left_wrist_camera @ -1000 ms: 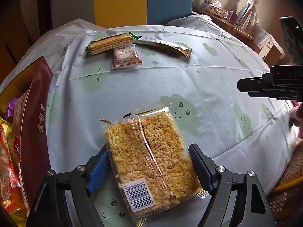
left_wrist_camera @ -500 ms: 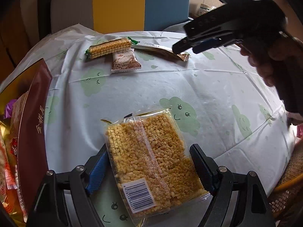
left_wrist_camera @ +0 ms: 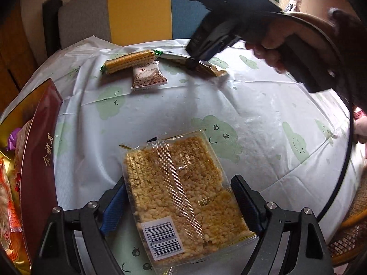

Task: Organize snacks
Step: 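Lift the rice-crisp pack with the left gripper while the right grasps the white-and-gold sachet, then carry the rice-crisp pack toward the gold tin with the left gripper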

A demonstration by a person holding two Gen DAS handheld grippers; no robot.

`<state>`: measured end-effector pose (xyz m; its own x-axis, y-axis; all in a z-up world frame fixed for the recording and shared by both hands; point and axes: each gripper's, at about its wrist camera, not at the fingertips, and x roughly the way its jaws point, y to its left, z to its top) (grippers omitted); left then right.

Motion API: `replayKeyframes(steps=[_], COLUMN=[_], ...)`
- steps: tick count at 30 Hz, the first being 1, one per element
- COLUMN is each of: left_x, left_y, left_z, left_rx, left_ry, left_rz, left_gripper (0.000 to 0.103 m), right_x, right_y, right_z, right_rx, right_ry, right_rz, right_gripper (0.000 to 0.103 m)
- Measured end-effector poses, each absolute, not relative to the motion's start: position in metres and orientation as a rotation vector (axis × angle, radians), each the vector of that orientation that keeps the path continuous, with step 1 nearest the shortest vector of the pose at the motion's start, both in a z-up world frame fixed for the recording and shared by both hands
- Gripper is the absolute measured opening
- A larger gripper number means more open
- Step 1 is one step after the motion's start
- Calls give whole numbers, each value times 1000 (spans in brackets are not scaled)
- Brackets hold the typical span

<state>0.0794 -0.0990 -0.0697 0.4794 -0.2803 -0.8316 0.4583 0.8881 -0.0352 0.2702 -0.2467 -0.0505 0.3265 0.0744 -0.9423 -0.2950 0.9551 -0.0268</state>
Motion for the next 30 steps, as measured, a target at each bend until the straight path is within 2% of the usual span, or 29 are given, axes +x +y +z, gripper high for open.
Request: replayKeyframes(steps=[1, 7, 14, 17, 22, 28, 30], left_x=[79, 76, 73, 74, 76, 78, 78], left_y=[-99, -100, -102, -102, -103, -105, -106], left_z=[-70, -71, -72, -73, -73, -72, -72], left_rx=[206, 209, 215, 218, 219, 221, 223], left_ry=[969, 956, 947, 945, 954, 968, 967], left_rz=[-453, -448, -438, -431, -427, -419, -413], left_gripper=[86, 87, 88, 88, 89, 88, 86], right_x=[264, 210, 127, 105, 100, 112, 104], right_y=[-249, -283, -320, -326, -337, -349, -340], right_z=[-51, -54, -55, -55, -53, -51, -54], right_rx=[-210, -129, -30, 15, 99, 126, 73], right_ry=[1227, 1330, 1383, 1378, 1321, 1287, 1305], right_rz=[243, 194, 135, 132, 154, 132, 121], right_gripper=[27, 27, 29, 33, 42, 43, 39])
